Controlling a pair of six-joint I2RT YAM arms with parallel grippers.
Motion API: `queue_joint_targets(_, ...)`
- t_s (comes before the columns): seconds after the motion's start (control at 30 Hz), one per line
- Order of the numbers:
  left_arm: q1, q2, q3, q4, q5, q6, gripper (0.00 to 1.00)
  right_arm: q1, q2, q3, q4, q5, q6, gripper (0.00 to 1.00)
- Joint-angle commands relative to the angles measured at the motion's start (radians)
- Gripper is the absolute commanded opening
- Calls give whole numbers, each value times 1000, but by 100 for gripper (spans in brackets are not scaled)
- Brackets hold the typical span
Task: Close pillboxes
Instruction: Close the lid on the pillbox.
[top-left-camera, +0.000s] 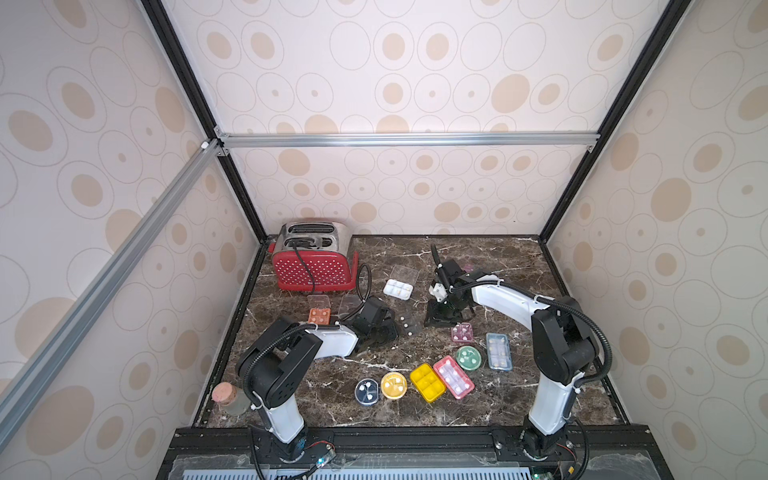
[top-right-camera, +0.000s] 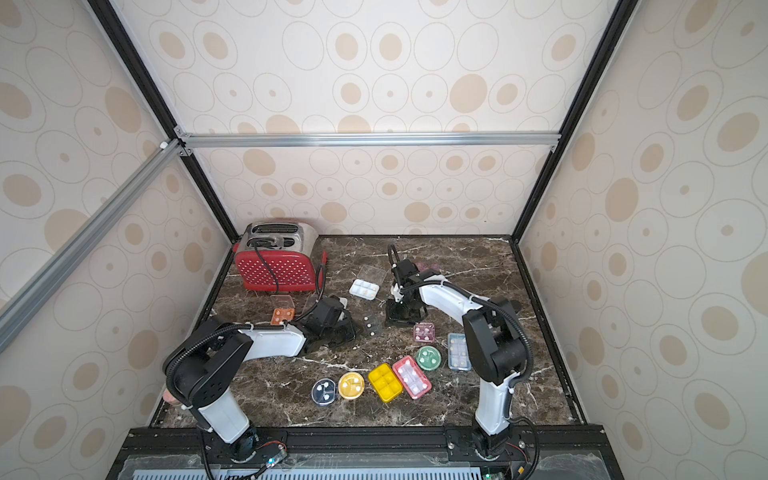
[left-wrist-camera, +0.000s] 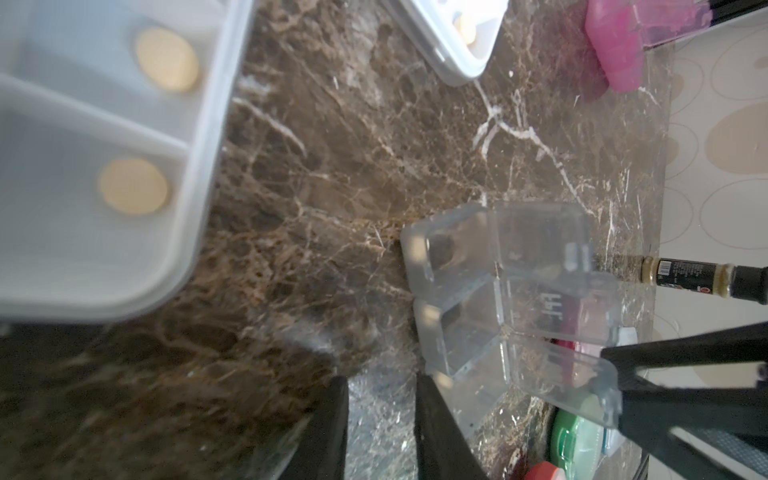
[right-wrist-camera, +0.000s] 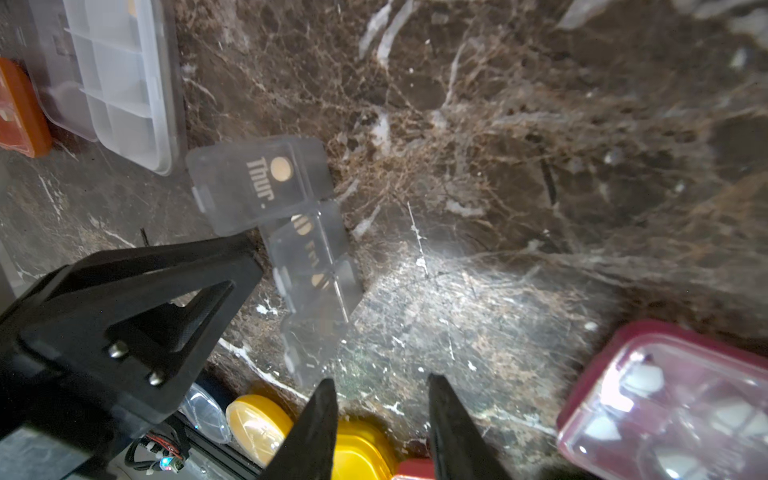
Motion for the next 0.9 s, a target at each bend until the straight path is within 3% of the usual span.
queue_joint_targets(0.0,-9,20,40,18,-5,-10,29,13,31,30,7,-18,3,38)
queue_joint_targets(0.63,-12,16,44,5,11,-27,30,56,99,41,77,-56,40,33)
queue_joint_targets(0.87,-12,-42,19,5,43,-40,41,59,122,37,90,-61,44,29)
